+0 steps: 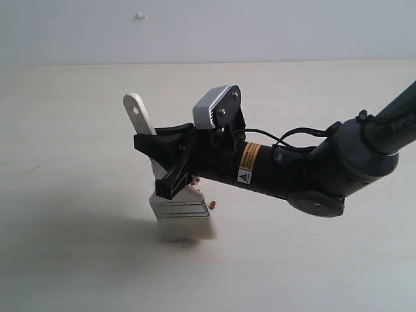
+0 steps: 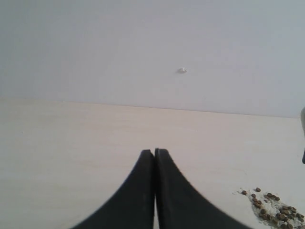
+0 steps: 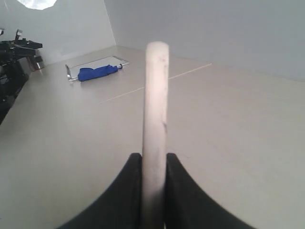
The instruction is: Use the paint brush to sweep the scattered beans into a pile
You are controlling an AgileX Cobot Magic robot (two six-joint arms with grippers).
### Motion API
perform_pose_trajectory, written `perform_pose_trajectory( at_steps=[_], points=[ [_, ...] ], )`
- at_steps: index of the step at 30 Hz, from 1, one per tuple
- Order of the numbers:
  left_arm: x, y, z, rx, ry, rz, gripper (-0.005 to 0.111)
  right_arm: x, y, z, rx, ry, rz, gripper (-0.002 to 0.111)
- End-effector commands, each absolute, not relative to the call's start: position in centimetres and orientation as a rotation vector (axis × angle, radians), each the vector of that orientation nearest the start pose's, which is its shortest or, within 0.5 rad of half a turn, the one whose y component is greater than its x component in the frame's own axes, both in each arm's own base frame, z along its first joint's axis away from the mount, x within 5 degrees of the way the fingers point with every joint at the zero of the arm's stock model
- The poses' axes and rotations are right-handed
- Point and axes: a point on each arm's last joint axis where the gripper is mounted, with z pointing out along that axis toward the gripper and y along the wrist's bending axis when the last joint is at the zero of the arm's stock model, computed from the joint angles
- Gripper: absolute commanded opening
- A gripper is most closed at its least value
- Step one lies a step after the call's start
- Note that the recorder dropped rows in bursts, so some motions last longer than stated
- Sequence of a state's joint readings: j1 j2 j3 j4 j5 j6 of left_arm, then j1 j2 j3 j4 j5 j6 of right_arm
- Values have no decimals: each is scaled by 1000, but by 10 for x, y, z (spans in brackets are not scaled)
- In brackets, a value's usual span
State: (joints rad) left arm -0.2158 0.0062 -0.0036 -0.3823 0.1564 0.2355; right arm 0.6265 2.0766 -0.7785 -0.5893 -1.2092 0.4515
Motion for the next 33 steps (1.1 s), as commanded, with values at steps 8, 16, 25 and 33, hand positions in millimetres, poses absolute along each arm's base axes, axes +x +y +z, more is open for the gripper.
perform_pose_trajectory(
  at_steps=[8,16,25,33],
  points=[
    [54,-17,200,110,1634,-326,0,271,244,118,-737,1519,933,0],
    [54,-17,200,110,1634,-326,0,273,261,146,-845,1394,1062,0],
    [54,-17,200,110,1634,-326,0,275,258,169,-784,1349,1049,0],
    [54,-17,200,110,1634,-326,0,298,241,188,-569,1443,751,0]
  ],
)
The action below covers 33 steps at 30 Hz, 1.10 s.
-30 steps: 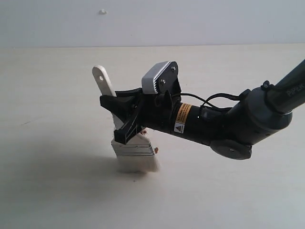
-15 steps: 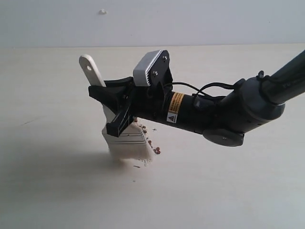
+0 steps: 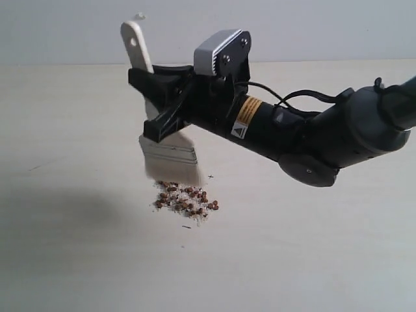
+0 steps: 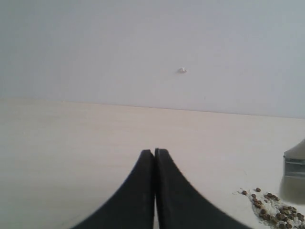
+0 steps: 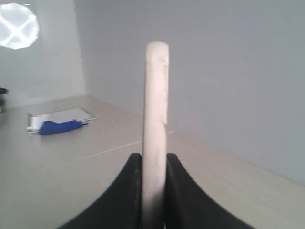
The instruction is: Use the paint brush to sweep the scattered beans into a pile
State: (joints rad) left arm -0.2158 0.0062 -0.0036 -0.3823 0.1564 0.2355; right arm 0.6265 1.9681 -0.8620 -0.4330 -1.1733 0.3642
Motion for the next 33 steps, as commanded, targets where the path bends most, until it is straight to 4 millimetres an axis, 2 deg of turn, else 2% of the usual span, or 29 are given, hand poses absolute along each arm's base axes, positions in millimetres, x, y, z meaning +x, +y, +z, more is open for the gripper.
perform_pose_trajectory(
  at_steps=[1,8,11,14,16,18,22,27,33],
  points=[
    [54,-17,200,110,1634,-326,0,300,238,190,-566,1465,691,0],
    [54,-17,200,110,1634,-326,0,307,216,208,-519,1594,372,0],
    [54,-17,200,110,1634,-326,0,310,199,204,-420,1687,154,0],
    [54,-17,200,110,1634,-326,0,297,201,202,-413,1707,-124,0],
    [54,-17,200,110,1634,-326,0,284,209,204,-400,1691,-229,0],
    [54,-17,200,110,1634,-326,0,270,220,200,-362,1711,-241,0],
    [54,-17,200,110,1634,-326,0,256,238,165,-377,1723,-319,0],
    [54,-17,200,110,1634,-326,0,250,248,130,-300,1796,-219,0],
    [54,-17,200,110,1634,-326,0,248,254,124,-274,1870,-82,0]
  ],
)
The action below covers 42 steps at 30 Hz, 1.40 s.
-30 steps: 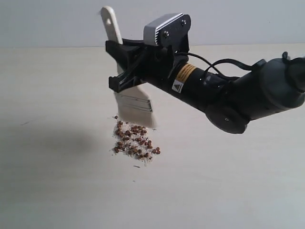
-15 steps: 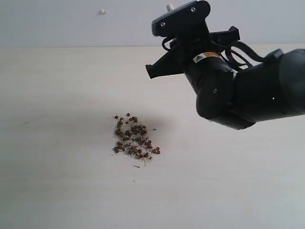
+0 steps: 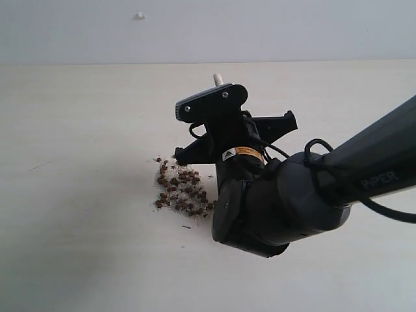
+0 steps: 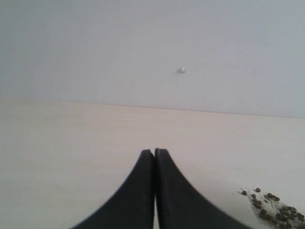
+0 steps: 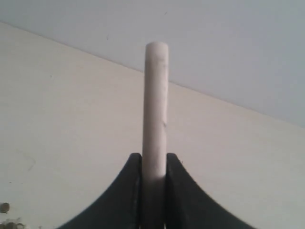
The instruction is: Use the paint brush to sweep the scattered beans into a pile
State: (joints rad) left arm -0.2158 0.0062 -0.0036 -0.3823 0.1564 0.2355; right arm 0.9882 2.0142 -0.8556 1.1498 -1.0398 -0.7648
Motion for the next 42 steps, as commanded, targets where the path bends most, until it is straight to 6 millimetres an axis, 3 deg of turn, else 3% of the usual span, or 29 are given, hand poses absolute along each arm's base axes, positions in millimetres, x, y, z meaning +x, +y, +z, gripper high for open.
perform_pose_trajectory(
  at_steps=[1,11,17,20,25,33,37,42],
  points=[
    [54,-17,200,110,1634,-326,0,248,256,123,-270,1876,-55,0],
    [54,-17,200,110,1634,-326,0,248,266,123,-132,1867,202,0],
    [54,-17,200,110,1634,-326,0,257,279,136,-57,1837,258,0],
    [54,-17,200,110,1634,-326,0,261,283,146,-77,1799,231,0],
    [54,-17,200,110,1634,-326,0,264,275,163,-82,1743,80,0],
    [54,-17,200,110,1634,-326,0,262,273,185,-204,1711,0,0],
    [54,-17,200,110,1634,-326,0,261,274,185,-270,1716,-26,0],
    [54,-17,200,110,1634,-326,0,251,291,182,-525,1810,115,0]
  ],
)
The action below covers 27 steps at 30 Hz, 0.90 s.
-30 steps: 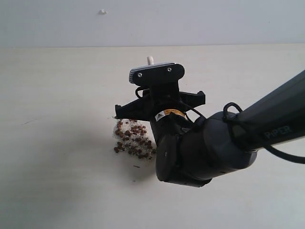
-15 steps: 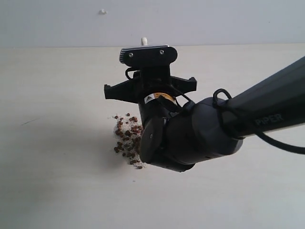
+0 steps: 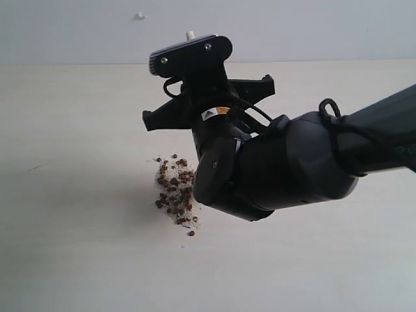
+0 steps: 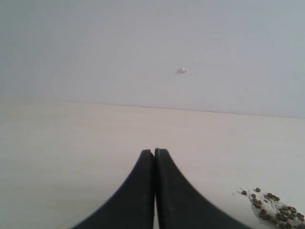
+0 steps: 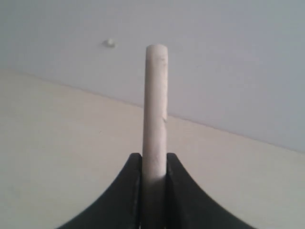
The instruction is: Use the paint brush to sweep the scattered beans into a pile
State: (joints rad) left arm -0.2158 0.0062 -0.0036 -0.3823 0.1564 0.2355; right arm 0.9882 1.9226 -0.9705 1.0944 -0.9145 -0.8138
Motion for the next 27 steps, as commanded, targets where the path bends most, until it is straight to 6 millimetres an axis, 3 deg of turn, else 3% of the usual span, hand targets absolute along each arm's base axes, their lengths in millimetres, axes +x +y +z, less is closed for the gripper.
perform_pose_trajectory(
  at_steps=[1,4,9,13,16,20,27],
  points=[
    [54,-17,200,110,1634,-326,0,248,293,184,-572,1810,155,0],
    [54,-17,200,110,1634,-326,0,235,297,200,-712,1727,305,0],
    [54,-17,200,110,1634,-326,0,223,277,220,-850,1608,584,0],
    [54,-17,200,110,1634,-326,0,216,256,227,-1000,1405,1018,0],
    [54,-17,200,110,1634,-326,0,221,237,229,-1017,1287,1289,0],
    [54,-17,200,110,1634,-326,0,238,222,204,-1018,1403,1305,0],
    [54,-17,200,110,1634,-326,0,243,225,153,-1070,1529,1324,0]
  ],
)
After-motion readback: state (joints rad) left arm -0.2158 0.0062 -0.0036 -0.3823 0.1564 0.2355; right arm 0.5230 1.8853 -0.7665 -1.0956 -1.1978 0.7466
